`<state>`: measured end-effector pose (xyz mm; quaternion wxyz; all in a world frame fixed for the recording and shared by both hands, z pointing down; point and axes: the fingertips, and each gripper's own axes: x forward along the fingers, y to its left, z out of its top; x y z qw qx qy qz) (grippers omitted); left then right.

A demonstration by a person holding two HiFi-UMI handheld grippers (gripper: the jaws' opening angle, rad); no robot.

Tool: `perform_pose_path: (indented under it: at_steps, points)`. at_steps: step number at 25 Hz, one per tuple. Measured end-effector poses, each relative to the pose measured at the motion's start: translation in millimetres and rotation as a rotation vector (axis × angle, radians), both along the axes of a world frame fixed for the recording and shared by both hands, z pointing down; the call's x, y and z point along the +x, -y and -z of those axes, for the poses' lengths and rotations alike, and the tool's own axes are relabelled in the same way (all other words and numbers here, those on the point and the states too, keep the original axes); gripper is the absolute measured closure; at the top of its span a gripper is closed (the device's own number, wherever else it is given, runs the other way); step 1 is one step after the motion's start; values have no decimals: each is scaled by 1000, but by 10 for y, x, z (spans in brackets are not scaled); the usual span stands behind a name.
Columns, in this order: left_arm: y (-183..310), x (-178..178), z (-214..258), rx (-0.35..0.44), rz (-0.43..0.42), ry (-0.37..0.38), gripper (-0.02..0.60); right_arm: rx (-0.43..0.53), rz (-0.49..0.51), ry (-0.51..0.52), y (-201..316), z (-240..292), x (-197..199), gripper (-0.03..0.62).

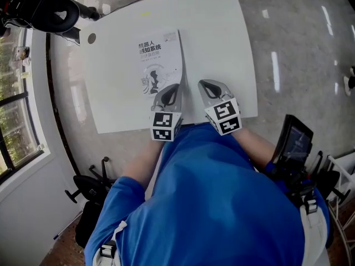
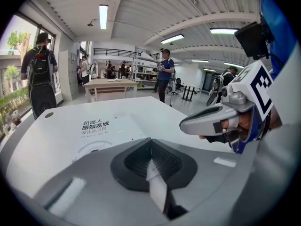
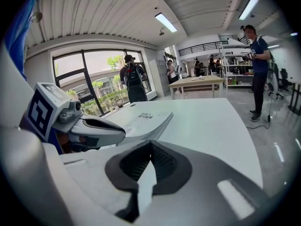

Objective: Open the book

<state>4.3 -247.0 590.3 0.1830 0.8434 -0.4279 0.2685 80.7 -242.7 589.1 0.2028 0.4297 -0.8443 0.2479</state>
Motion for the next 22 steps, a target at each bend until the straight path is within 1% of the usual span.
perform_pose_path:
  at_steps: [5,7,14,22]
  points:
    - [54,-110,99,-30,31,-109,574,-15,13,-42,19,-66,-127,591]
    - [65,-177,158,-39,40,-141,574,-23,13,-54,8,-60,-193,591]
    - [175,-438,326,-23,70,-215,574,-56,33,-91,0,-134,-412,591]
    - [279,-818,418,3,122,-267,574,-87,60,-128,11,-249,-661,591]
